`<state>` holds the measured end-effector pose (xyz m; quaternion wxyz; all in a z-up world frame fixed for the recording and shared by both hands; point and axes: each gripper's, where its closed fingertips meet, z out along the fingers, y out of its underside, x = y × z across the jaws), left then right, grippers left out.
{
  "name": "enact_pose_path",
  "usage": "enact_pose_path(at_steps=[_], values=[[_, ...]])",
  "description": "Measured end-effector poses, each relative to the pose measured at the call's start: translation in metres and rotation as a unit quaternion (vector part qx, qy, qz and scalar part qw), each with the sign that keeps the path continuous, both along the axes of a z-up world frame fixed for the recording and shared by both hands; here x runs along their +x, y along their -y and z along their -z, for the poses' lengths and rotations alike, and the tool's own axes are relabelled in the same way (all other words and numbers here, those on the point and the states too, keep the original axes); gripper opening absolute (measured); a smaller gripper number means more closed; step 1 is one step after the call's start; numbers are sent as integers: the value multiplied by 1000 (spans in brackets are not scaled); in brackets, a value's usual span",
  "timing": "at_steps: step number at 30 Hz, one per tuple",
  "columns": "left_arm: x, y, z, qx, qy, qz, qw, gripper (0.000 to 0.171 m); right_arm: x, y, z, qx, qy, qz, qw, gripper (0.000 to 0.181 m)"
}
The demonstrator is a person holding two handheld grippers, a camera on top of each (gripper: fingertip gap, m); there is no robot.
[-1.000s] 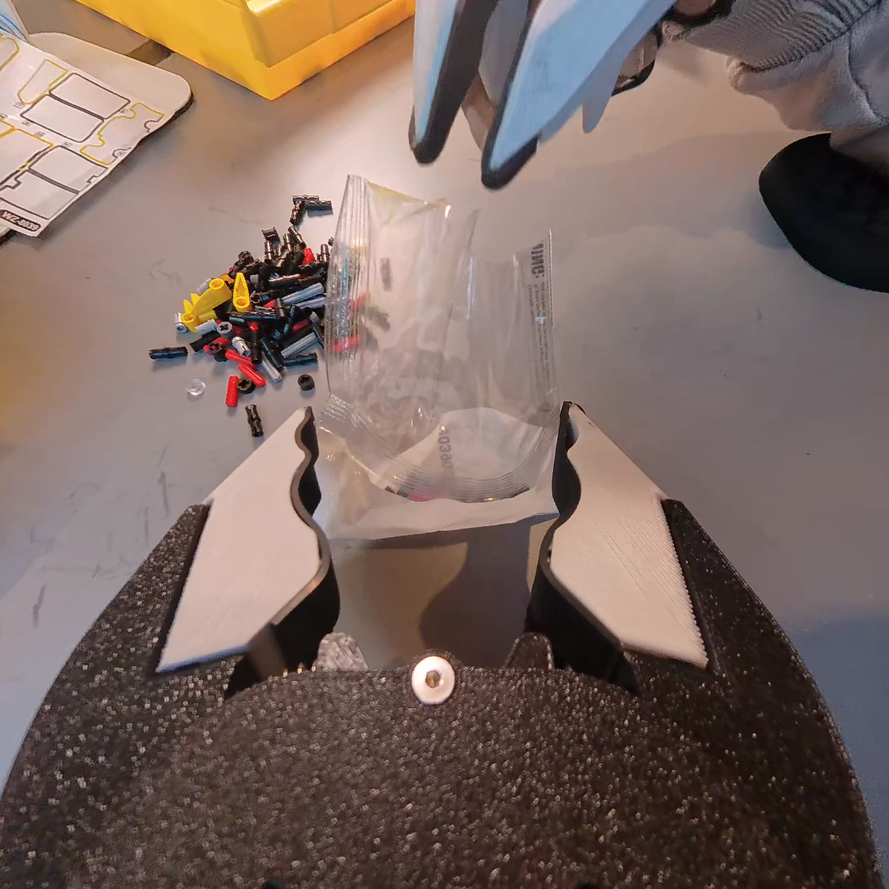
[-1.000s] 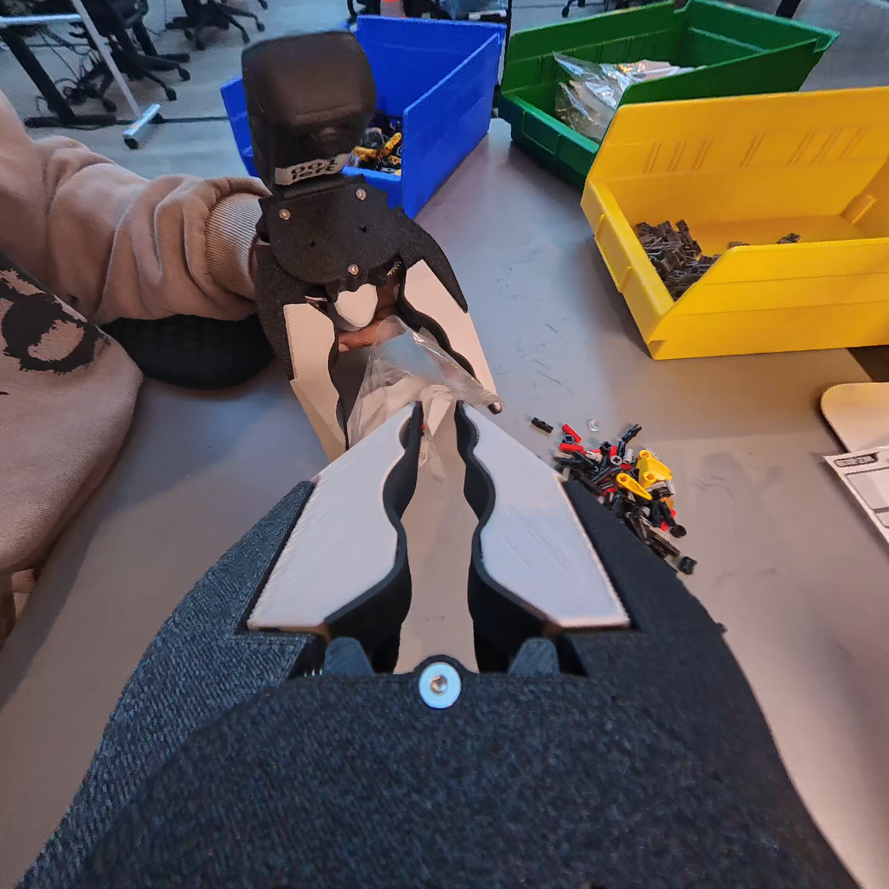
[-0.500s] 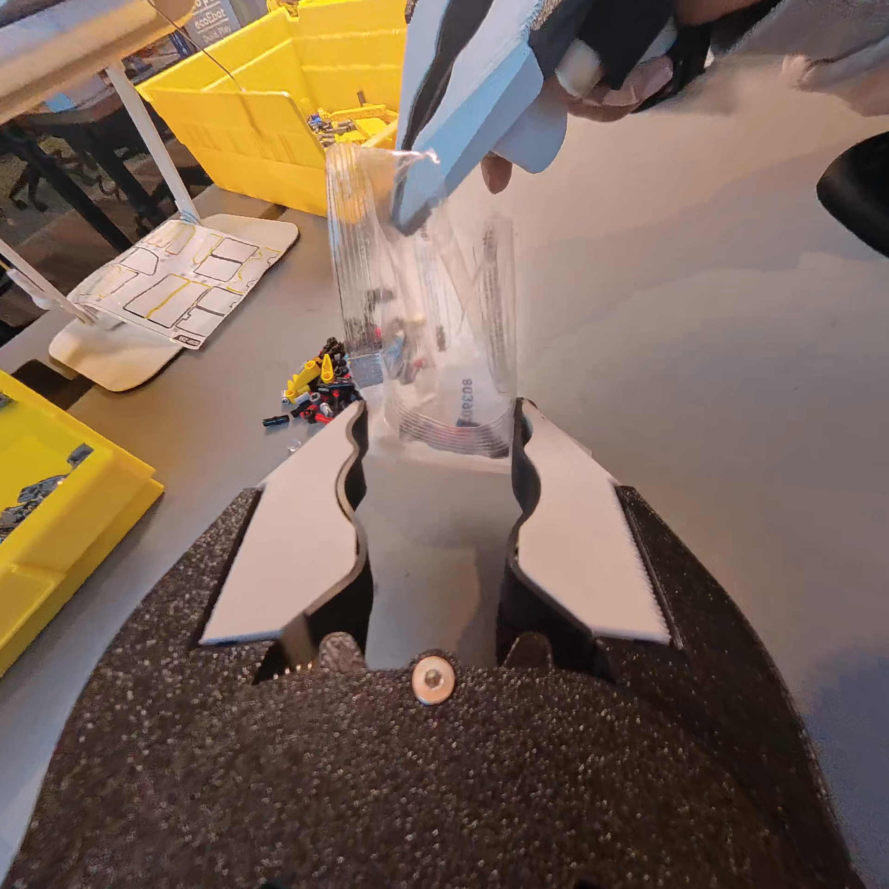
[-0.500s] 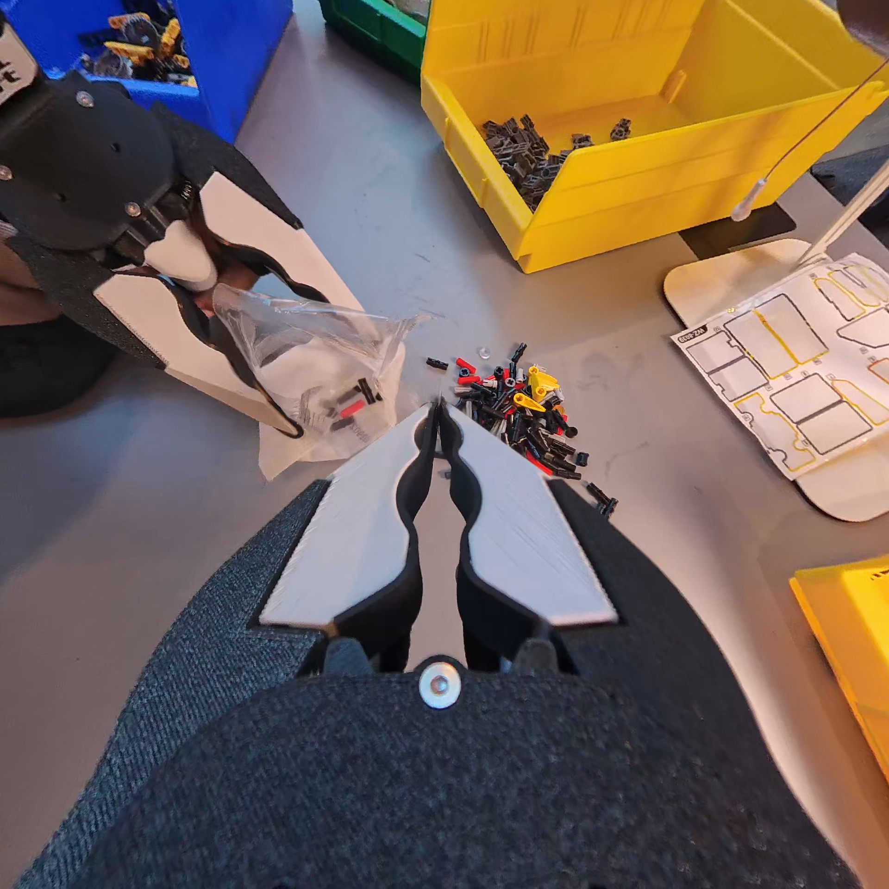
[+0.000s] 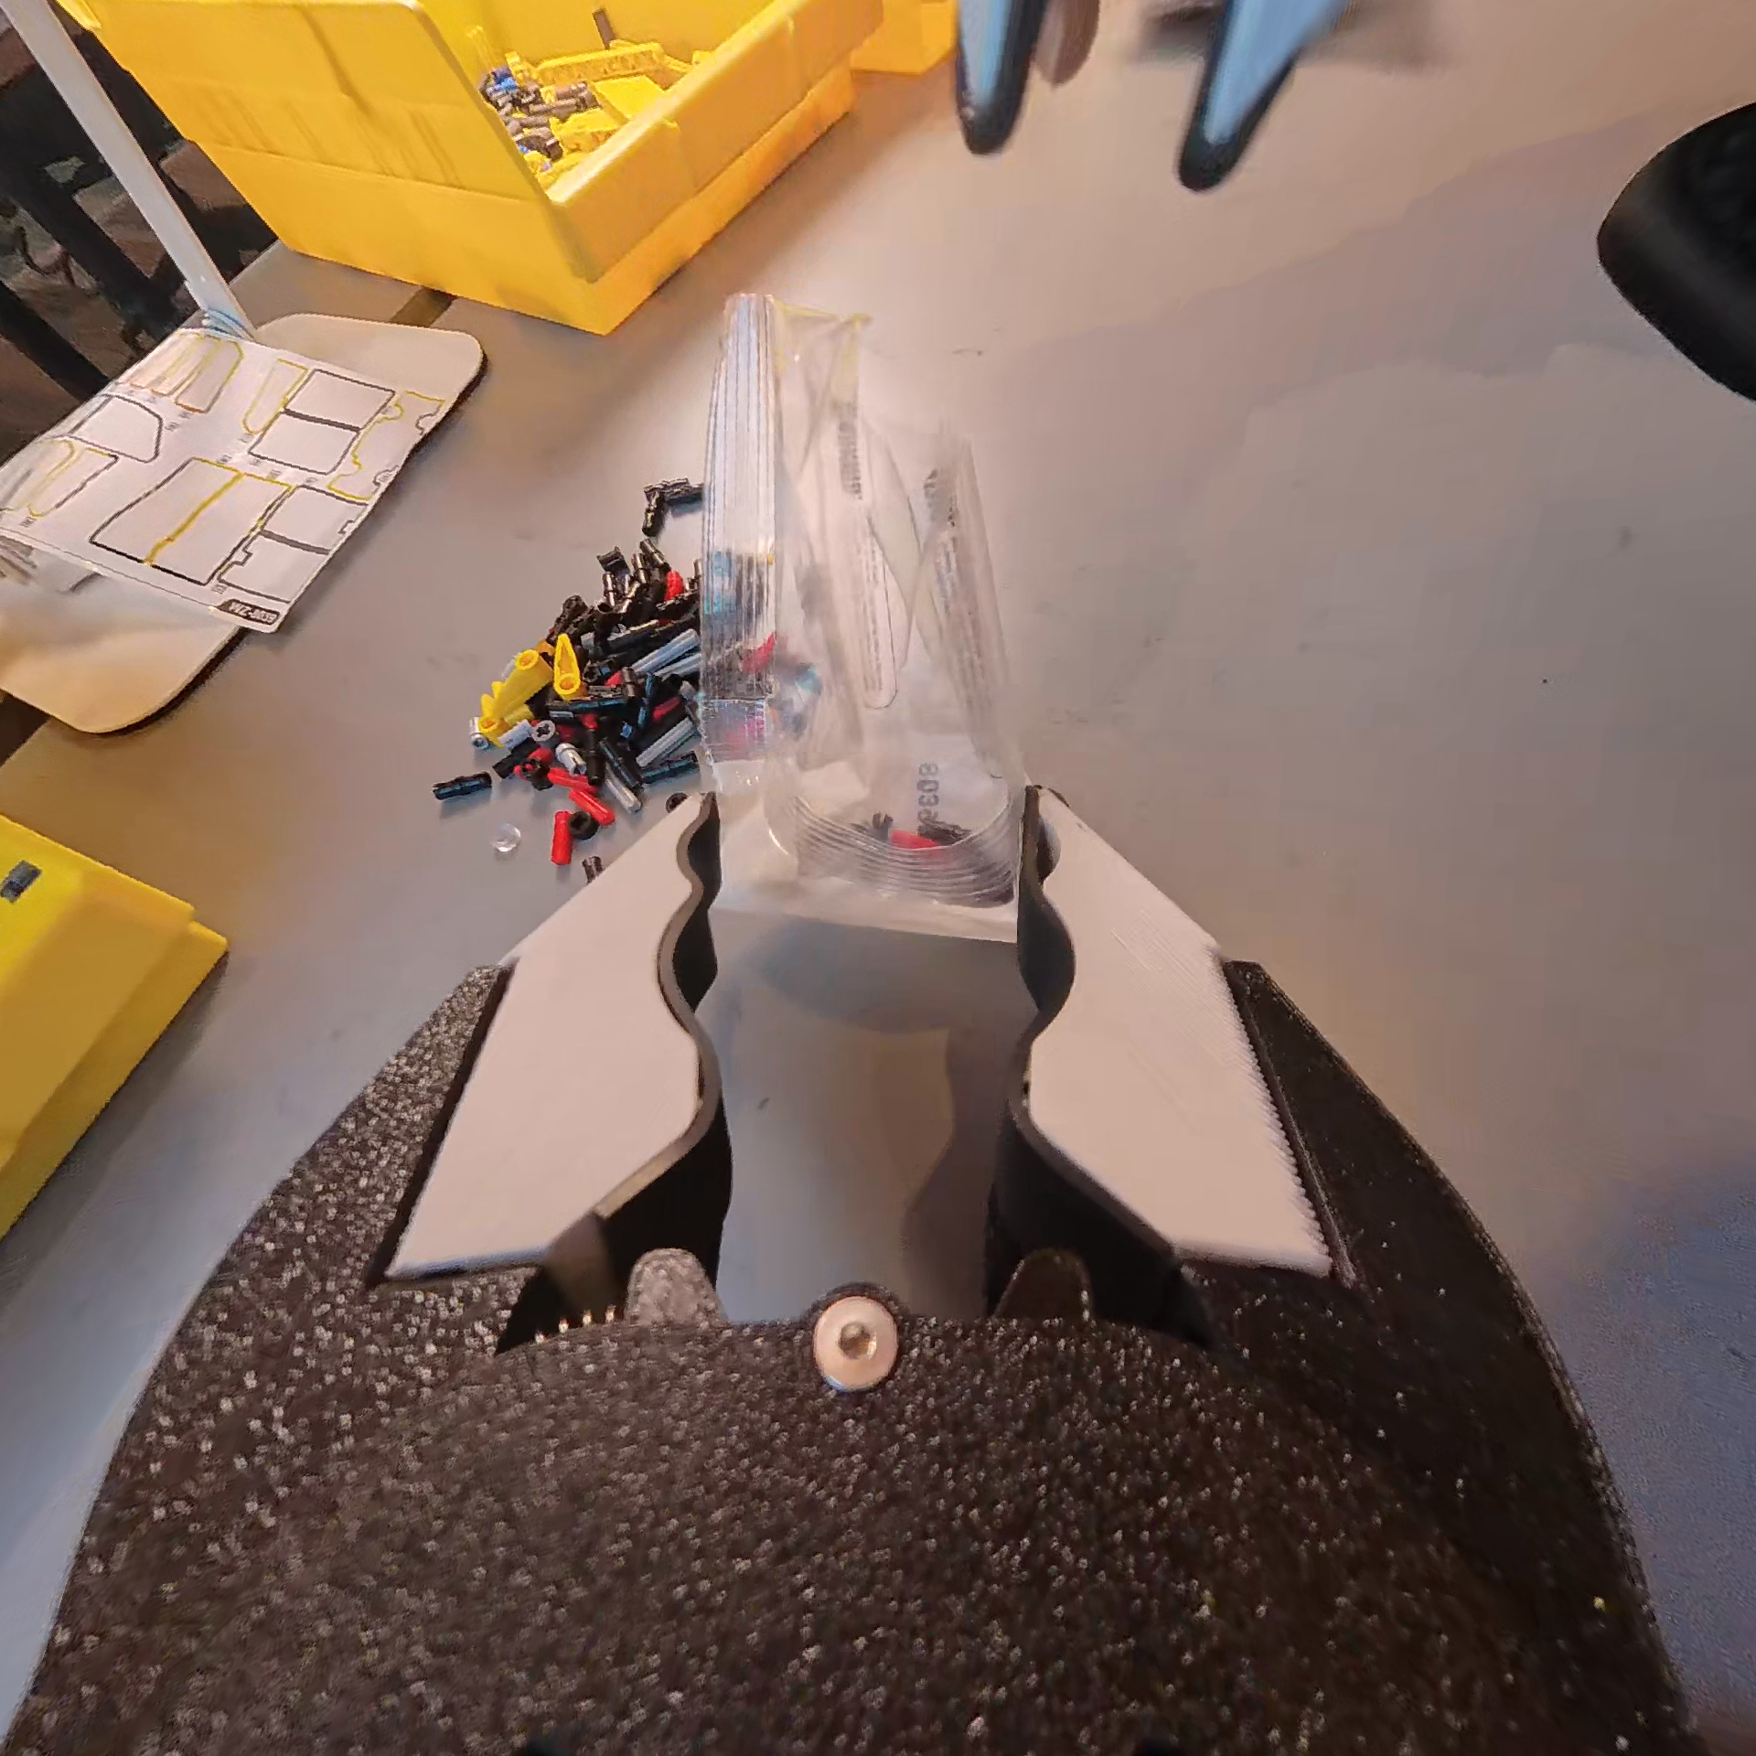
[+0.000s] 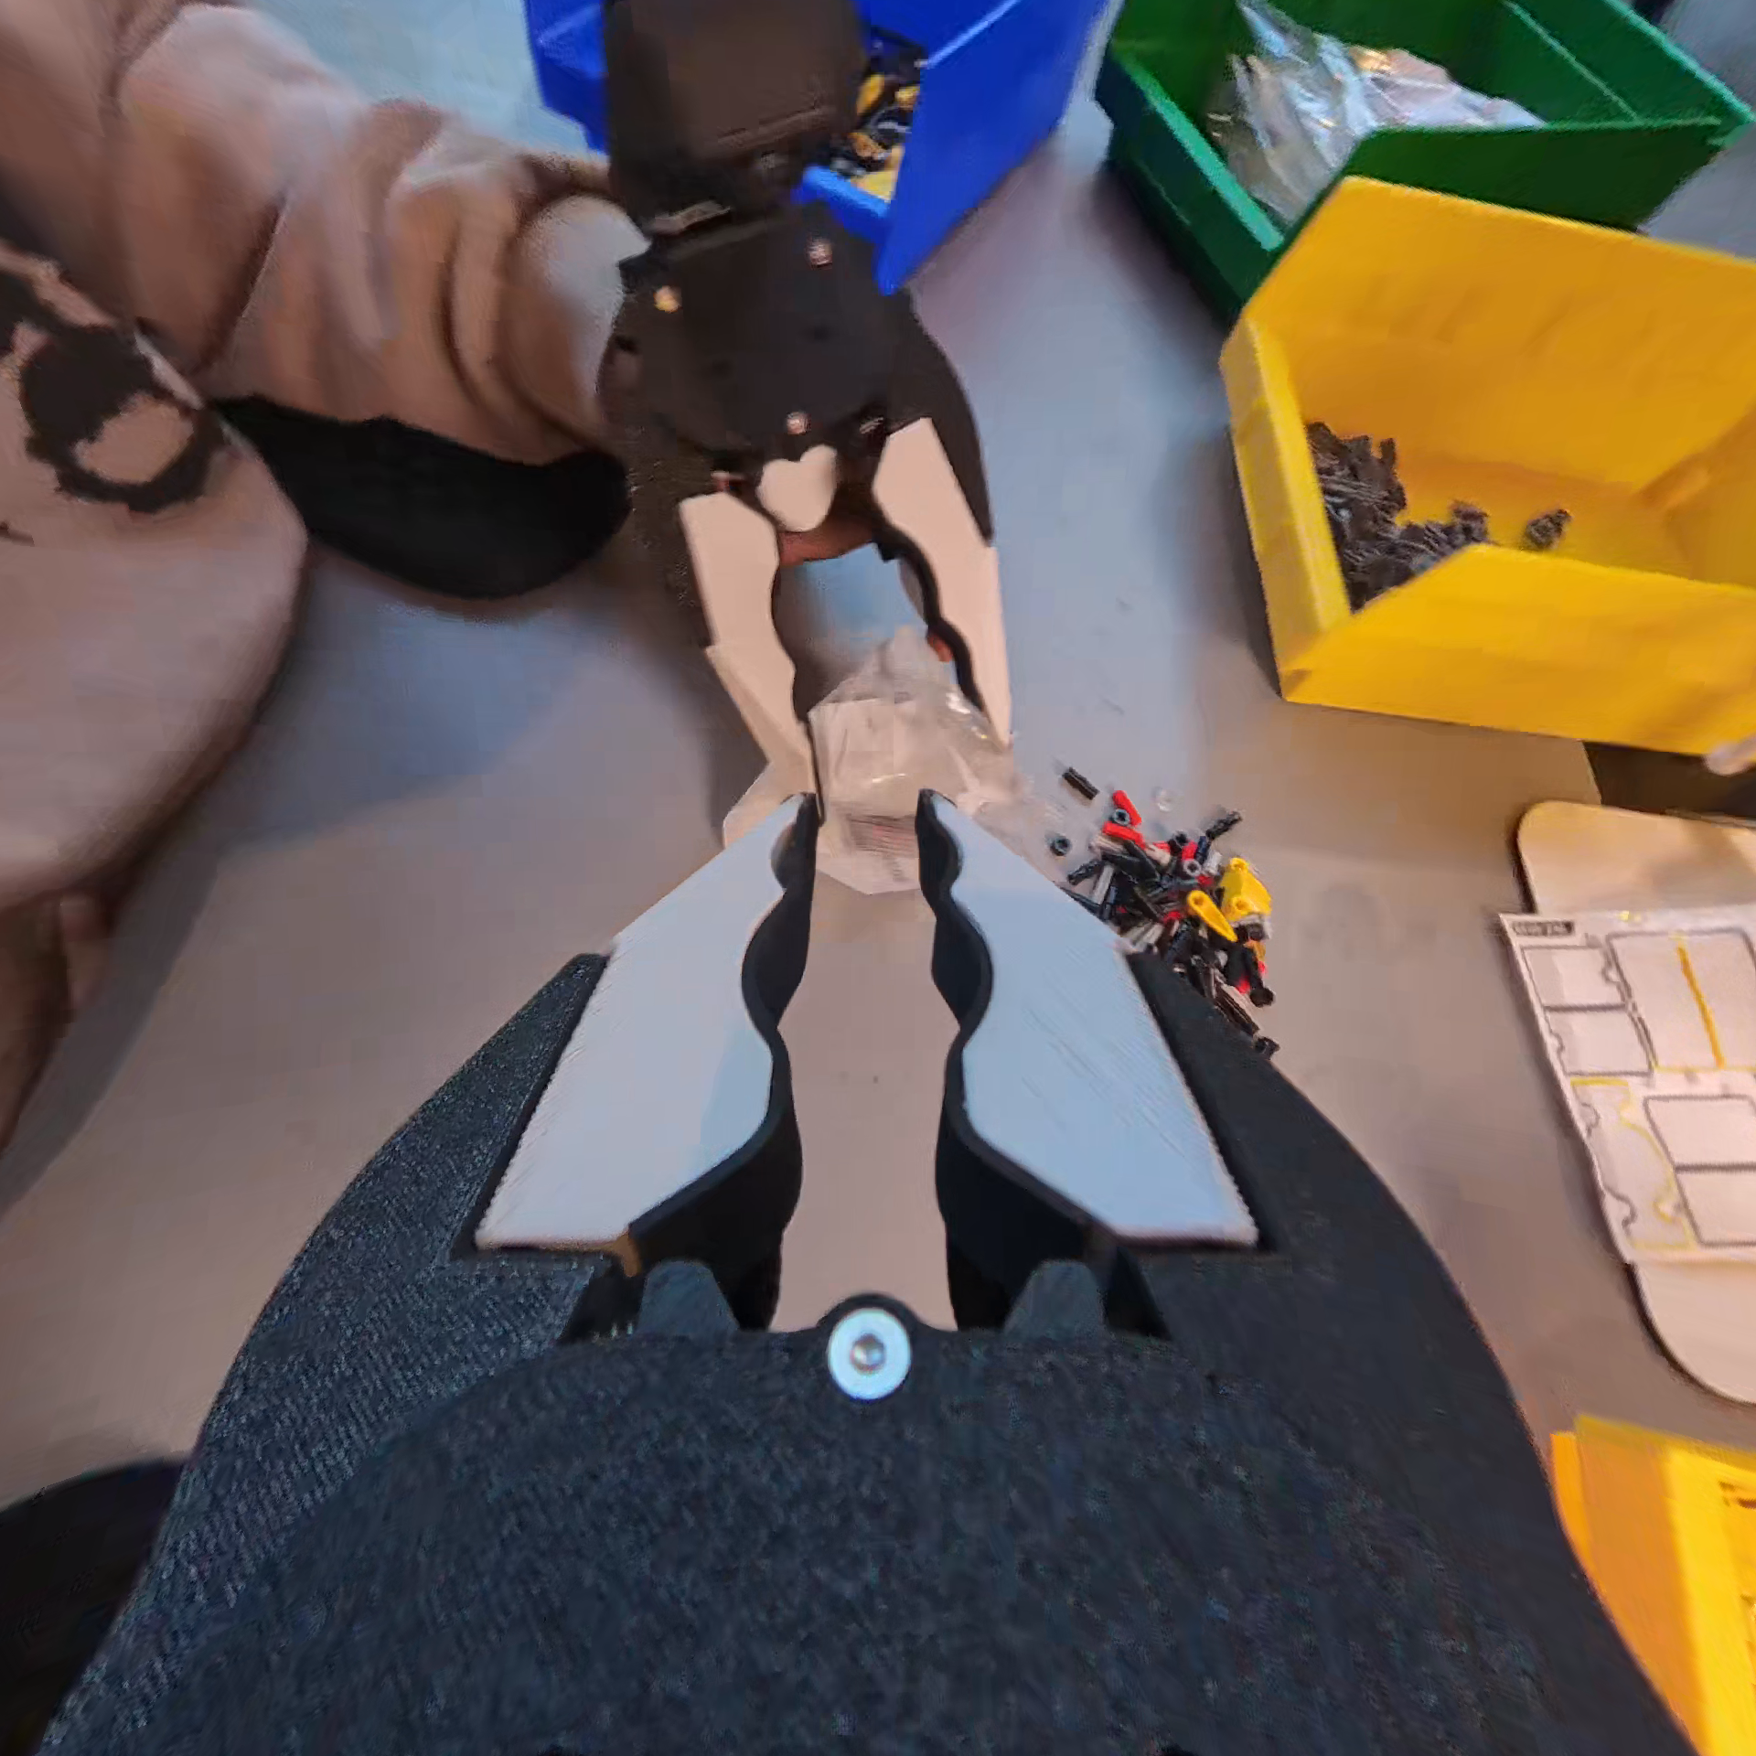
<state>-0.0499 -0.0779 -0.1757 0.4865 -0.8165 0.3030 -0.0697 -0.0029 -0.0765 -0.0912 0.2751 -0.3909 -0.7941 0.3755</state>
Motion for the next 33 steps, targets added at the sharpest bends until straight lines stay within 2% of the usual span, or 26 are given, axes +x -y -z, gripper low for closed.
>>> enact_pose_path(at_steps=[3,6,9,10,17,22,26,29,33], values=[[1,1,-1,-4,13,6,1000,64,-8,8,24,59,7,-17,998,30],[4,4,-1,-10,19,17,1000,65,-27,2,48,96,4,1,995,35],[5,7,5,-24,11,22,999,69,-26,5,57,95,9,-17,995,12],[5,7,5,-27,10,22,999,74,-23,10,55,85,7,-31,996,1],[27,17,-3,-32,48,78,995,128,-6,40,45,69,-7,-117,991,0],[42,19,-15,-5,48,123,991,145,6,63,39,77,-7,-171,982,0],[54,21,-6,-18,9,165,986,148,14,72,39,81,6,-193,978,0],[56,21,2,-24,-1,172,985,131,20,75,39,84,20,-200,976,0],[50,19,-2,4,-6,154,988,108,24,64,39,87,37,-183,979,0]])
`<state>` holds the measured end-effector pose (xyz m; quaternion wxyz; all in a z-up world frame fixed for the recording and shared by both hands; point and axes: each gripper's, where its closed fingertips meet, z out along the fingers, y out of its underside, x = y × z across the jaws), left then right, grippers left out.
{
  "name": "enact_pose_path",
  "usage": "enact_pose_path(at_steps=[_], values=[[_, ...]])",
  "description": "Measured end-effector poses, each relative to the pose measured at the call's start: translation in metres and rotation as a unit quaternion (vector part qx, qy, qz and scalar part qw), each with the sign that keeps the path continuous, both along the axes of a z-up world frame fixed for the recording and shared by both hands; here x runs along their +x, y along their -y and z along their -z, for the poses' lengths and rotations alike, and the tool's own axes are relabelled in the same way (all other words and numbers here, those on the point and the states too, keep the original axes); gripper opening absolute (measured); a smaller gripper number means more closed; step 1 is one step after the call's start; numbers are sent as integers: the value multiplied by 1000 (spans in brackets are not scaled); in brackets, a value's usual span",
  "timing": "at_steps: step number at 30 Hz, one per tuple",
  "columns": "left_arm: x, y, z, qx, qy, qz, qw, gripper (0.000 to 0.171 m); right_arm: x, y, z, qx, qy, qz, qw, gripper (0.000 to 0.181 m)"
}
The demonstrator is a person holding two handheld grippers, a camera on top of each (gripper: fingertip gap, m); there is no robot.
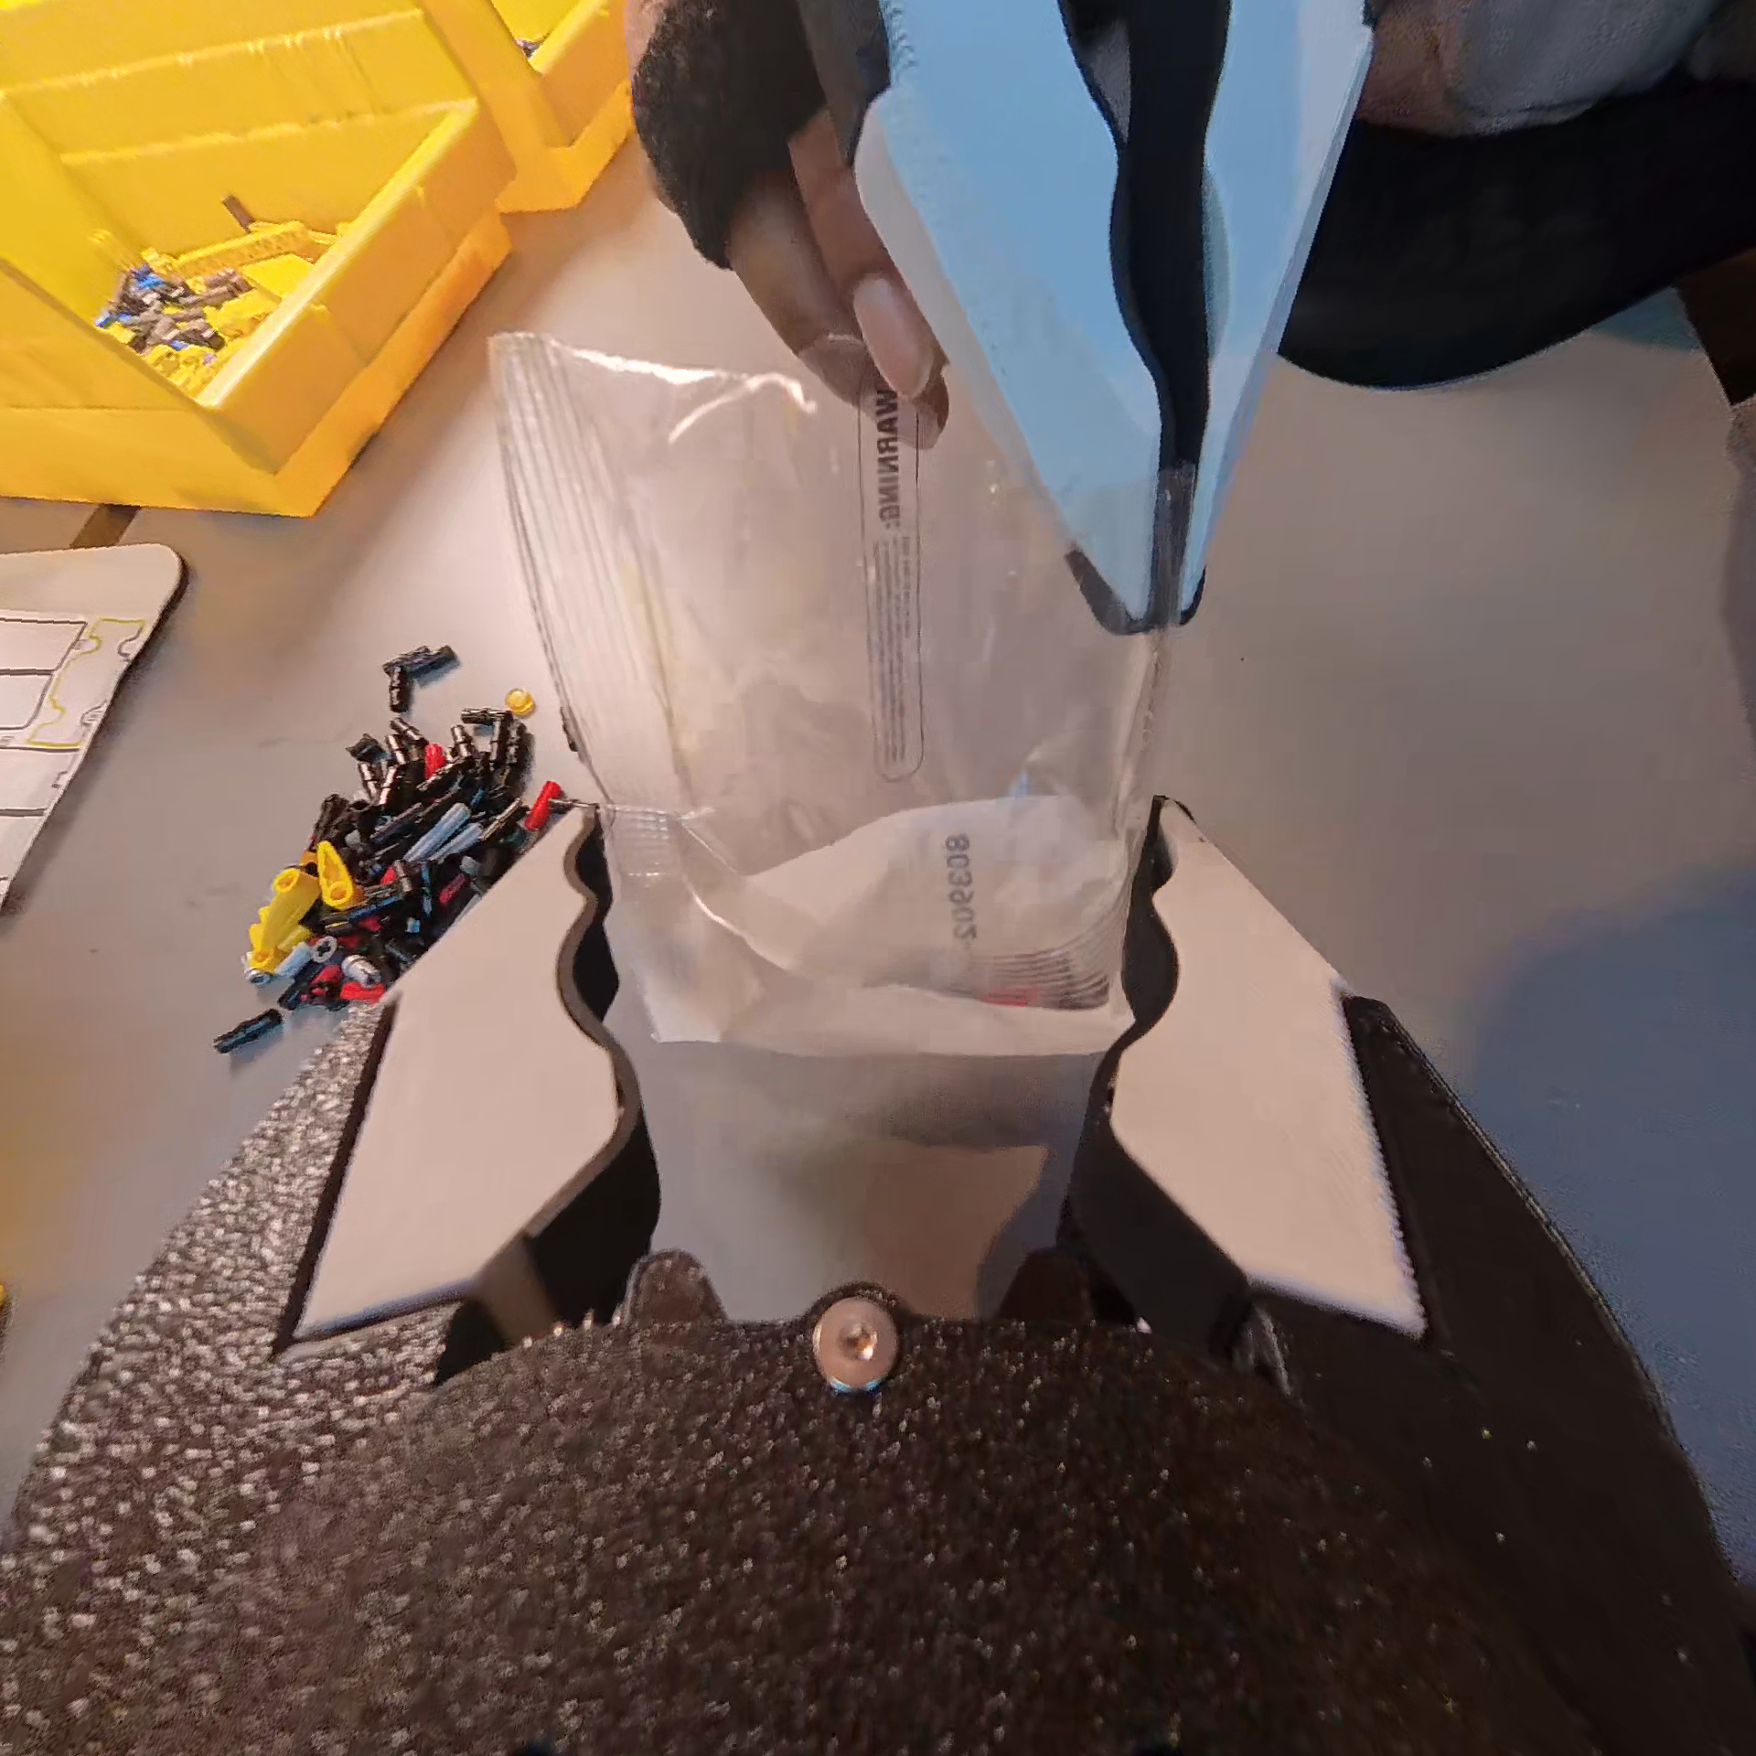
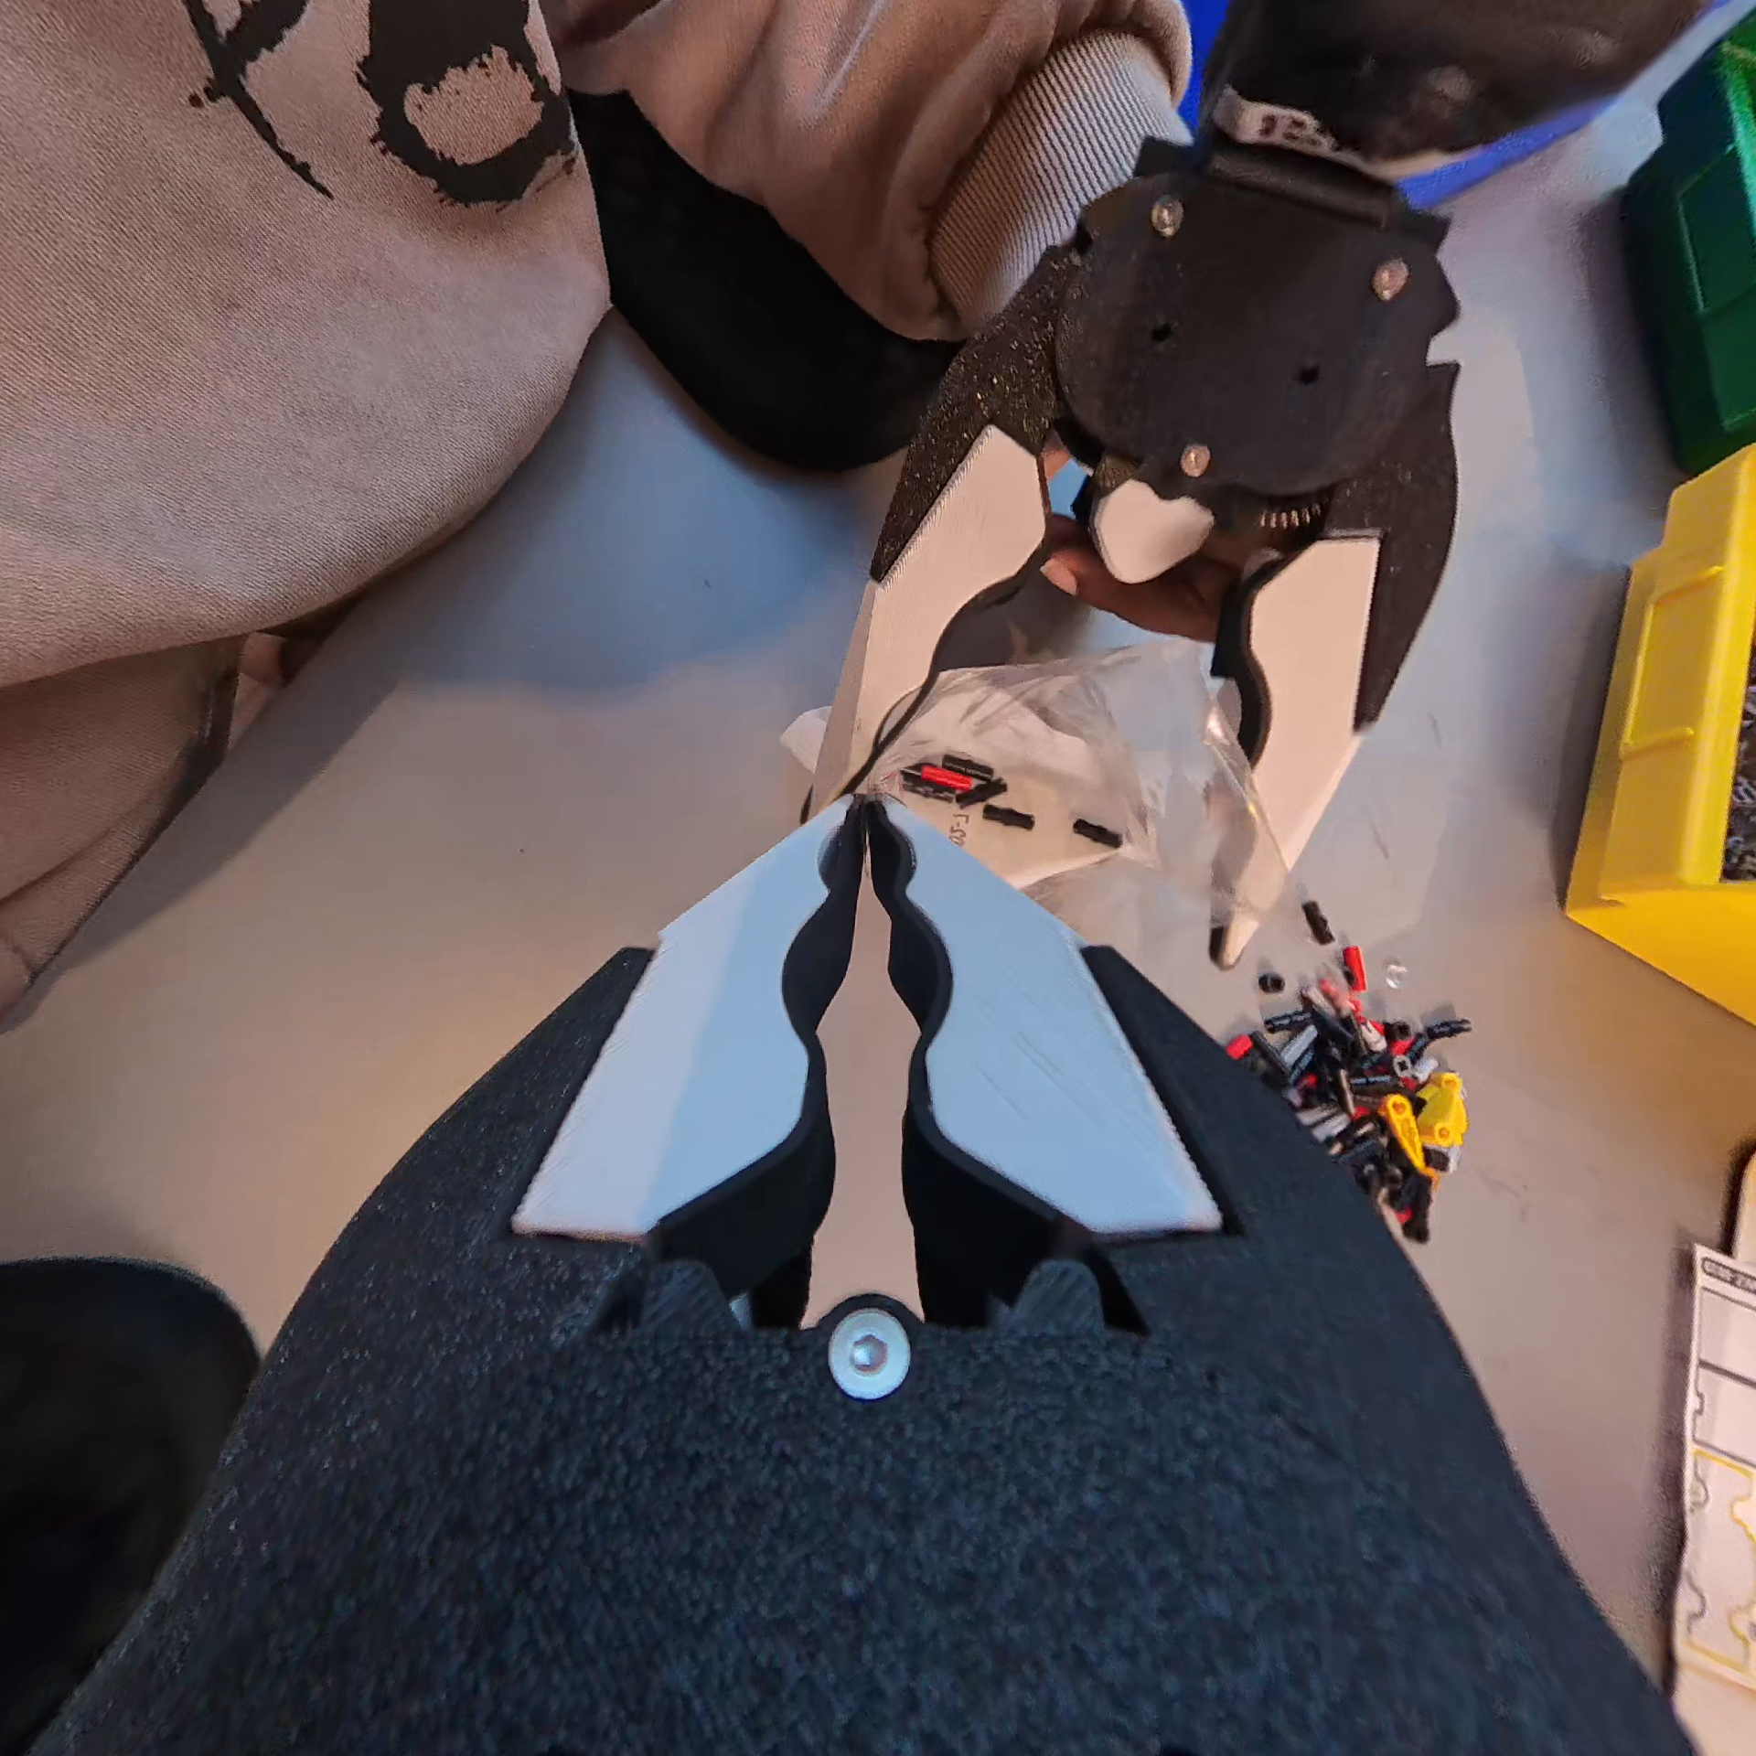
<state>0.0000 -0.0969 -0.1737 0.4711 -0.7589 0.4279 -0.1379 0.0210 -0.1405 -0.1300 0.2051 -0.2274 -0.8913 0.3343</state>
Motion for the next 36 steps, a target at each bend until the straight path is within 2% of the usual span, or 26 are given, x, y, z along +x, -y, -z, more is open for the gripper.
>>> enact_pose_path(at_steps=[5,10,13,20,24,26,31,34,36], values=[[-9,-4,-12,28,19,-33,999,96,2,-14,-4,-13,13,31,999,0],[-13,-6,-6,25,4,-54,998,82,5,-27,11,-25,63,66,996,0],[-19,-7,-3,23,-3,-65,998,62,4,-35,18,-45,73,79,993,4],[-31,-9,-11,18,30,-91,995,67,-1,-51,1,-96,38,102,989,21],[-35,-10,-11,14,36,-98,994,71,-7,-60,-24,-147,-16,116,982,22],[-36,-10,-11,11,39,-100,994,72,-16,-72,-31,-161,-37,151,975,19],[-37,-11,-12,14,39,-104,994,71,-32,-92,-6,-138,-11,227,964,15],[-36,-11,-15,23,40,-104,994,69,-44,-89,3,-212,25,262,941,14],[-35,-11,-17,33,37,-102,994,63,-54,-94,11,-260,49,307,914,0]])
